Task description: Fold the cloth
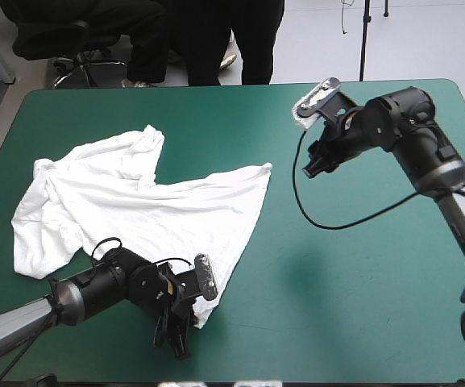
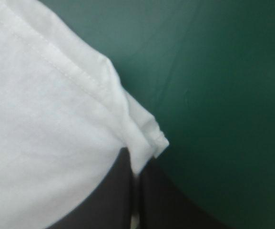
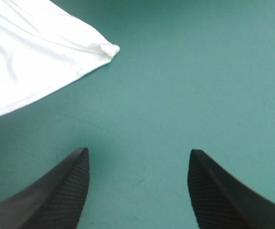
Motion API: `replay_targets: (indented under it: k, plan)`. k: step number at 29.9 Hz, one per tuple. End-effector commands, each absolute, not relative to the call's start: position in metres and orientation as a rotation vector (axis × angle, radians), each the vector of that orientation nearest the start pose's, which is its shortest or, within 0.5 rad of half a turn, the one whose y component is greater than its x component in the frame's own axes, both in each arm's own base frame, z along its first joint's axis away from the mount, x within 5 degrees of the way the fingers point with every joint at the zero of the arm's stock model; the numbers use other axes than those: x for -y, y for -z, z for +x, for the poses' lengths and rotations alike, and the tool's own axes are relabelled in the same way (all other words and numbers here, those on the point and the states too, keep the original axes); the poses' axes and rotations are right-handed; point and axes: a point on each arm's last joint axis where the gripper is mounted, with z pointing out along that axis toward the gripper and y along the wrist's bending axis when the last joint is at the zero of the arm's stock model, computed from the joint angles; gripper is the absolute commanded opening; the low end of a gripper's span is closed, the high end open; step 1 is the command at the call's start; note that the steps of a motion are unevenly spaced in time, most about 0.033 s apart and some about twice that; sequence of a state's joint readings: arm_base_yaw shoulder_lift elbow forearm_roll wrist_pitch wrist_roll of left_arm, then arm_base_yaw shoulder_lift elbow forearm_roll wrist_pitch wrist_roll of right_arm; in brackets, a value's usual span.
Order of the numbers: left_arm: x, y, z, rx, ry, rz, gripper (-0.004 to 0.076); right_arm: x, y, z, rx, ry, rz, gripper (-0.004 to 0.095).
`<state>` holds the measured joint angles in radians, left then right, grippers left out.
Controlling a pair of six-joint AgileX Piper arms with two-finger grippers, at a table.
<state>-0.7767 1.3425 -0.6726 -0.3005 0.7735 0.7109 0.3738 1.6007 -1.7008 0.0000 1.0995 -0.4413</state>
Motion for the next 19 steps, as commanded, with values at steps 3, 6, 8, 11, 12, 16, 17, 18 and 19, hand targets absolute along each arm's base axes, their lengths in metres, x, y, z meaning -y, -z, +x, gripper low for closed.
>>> replay_targets:
  k: [3,6,8,11,12,16,17,18,19]
  plan:
    - [0.166,-0.202,0.130,-2.414,0.456,1.774,-0.0017,-0.153,-0.406,0.352,-2.178,-0.009,-1.013,0.0577]
    - [0.166,-0.202,0.128,-2.428,0.474,1.775,-0.0017,-0.168,-0.392,0.371,-2.194,-0.072,-1.028,0.0577]
    - [0.166,-0.202,0.128,-2.428,0.474,1.776,-0.0017,-0.174,-0.379,0.384,-2.215,-0.075,-1.042,0.0577]
    - [0.166,-0.202,0.128,-2.429,0.475,1.775,-0.0017,-0.181,-0.360,0.399,-2.247,-0.079,-1.055,0.0577]
    - [0.166,-0.202,0.128,-2.429,0.477,1.774,-0.0017,-0.183,-0.349,0.405,-2.264,-0.079,-1.061,0.0577]
    - [0.166,-0.202,0.128,-2.431,0.477,1.772,-0.0017,-0.191,-0.319,0.420,-2.303,-0.090,-1.084,0.0577]
    - [0.166,-0.202,0.128,-2.431,0.477,1.772,-0.0017,-0.193,-0.314,0.422,-2.312,-0.102,-1.088,0.0577]
    - [0.166,-0.202,0.128,-2.433,0.480,1.771,-0.0017,-0.194,-0.308,0.424,-2.314,-0.106,-1.103,0.0577]
    - [0.166,-0.202,0.128,-2.433,0.480,1.770,-0.0017,-0.196,-0.301,0.427,-2.322,-0.121,-1.107,0.0577]
